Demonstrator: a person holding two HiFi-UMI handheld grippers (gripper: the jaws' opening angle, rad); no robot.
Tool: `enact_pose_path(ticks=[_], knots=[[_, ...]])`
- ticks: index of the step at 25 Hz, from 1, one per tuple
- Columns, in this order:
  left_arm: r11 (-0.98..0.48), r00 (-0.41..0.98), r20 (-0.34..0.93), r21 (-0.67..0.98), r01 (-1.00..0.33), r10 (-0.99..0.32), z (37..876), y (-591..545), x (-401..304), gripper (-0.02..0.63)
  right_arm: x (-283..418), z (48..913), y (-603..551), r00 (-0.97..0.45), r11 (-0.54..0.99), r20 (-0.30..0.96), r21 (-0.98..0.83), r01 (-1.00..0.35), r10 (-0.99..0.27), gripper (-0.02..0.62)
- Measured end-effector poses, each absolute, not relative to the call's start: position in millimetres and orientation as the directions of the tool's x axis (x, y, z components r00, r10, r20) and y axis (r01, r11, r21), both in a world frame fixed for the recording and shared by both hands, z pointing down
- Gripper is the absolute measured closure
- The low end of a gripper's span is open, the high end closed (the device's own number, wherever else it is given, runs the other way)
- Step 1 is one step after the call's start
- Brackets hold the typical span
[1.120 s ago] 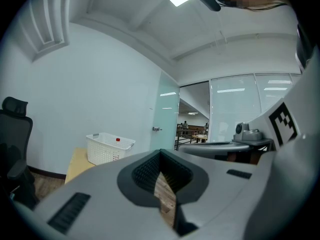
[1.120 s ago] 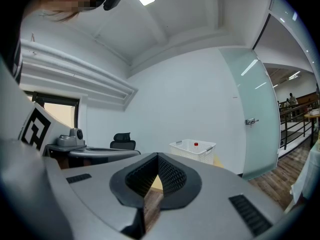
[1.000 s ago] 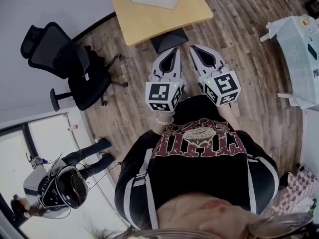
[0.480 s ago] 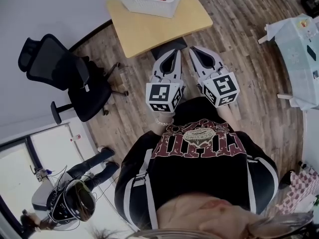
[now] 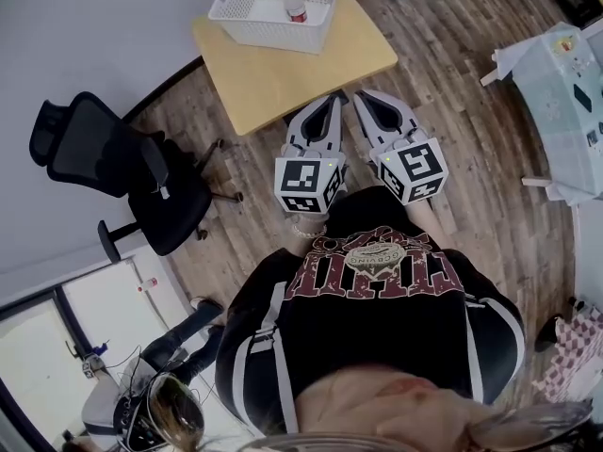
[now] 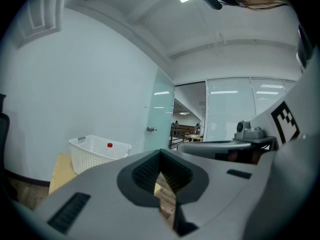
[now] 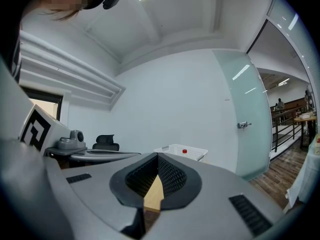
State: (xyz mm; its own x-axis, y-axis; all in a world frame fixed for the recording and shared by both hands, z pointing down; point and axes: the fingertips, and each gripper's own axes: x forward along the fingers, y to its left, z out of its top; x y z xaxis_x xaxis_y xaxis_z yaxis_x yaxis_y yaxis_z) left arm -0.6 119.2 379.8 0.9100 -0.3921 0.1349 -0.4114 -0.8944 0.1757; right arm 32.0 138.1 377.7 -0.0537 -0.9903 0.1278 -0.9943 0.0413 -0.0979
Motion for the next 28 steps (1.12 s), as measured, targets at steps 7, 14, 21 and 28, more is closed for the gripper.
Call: enact_pose_path(ticks=[7,14,21,28], knots=[[-0.906,0.919,0.138,0.168,-0.389,-0.369,381,95,2,0.56,35,380,114,-0.031,0.018,0.127,-0.1,-0.995,-0.991,0.578],[-0.914,0.927,0.145,0.171,-0.369,-0.347,385,84,-8,0.56,22,384,99,-0.025,0.011,0.137,-0.101,-0.995,-0.99,0.578],[-0.914,0.927,0.148,0.172,-0.367,-0.344,385,84,-21,0.56,13,385,100,-0.01,-0.005,0.14,-0.105,-0.994,-0.99,0.578],[-0.907,0.922,0.148,0.18,-0.381,-0.358,386,85,-28,0.559,8,385,104,-0.009,-0.005,0.143,-0.1,-0.995,-0.99,0.578]])
